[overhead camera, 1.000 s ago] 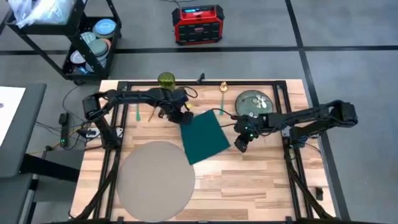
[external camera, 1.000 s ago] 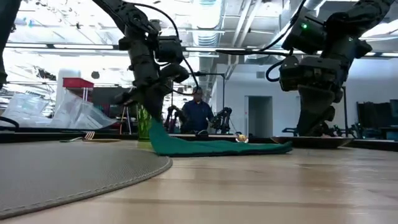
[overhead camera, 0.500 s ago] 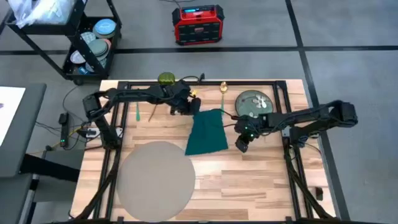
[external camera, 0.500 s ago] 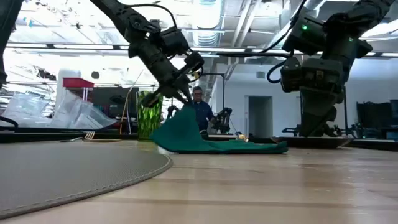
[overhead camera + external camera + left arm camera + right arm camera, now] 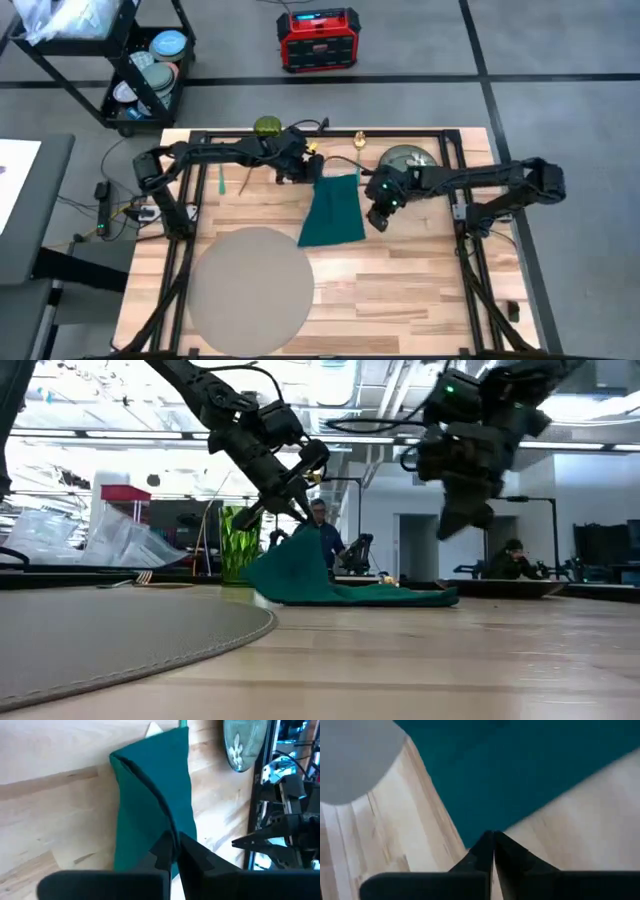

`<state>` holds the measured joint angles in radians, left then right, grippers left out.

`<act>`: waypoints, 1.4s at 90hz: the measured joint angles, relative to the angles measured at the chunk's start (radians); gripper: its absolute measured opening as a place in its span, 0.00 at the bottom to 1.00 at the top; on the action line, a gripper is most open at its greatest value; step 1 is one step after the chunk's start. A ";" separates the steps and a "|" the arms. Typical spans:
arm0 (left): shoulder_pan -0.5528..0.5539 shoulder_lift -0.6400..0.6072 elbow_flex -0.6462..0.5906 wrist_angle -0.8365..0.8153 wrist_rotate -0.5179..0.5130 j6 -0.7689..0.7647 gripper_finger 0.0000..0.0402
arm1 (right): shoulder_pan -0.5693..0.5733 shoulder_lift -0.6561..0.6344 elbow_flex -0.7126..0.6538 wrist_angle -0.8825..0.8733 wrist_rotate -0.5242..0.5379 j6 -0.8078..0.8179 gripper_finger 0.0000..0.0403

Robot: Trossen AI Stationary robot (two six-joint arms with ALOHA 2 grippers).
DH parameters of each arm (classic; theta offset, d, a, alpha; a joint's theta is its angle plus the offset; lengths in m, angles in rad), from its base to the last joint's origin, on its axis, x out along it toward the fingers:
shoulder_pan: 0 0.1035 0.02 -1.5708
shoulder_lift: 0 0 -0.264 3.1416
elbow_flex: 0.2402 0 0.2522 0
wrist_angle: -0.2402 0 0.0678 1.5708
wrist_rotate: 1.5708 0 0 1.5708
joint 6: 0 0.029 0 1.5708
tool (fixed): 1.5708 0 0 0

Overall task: Set table place
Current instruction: Fold the green napkin

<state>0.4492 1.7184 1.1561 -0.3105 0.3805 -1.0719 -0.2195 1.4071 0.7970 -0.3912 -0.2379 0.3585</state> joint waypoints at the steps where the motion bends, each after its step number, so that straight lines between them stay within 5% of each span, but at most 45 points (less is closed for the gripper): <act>1: 0.000 0.000 0.000 -0.002 0.006 0.003 0.00 | -0.001 0.006 0.003 -0.003 0.000 -0.003 0.00; 72: 0.079 -0.201 0.000 -0.770 -0.149 0.405 0.00 | 0.028 0.104 0.034 -0.078 -0.001 -0.042 0.00; 126: 0.124 -0.109 0.000 -0.401 -0.103 0.199 0.00 | 0.028 0.104 0.034 -0.102 -0.001 -0.076 0.00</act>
<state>0.5727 1.6093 1.1557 -0.7110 0.2778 -0.8732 -0.1913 1.5108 0.8314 -0.4937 -0.2385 0.2827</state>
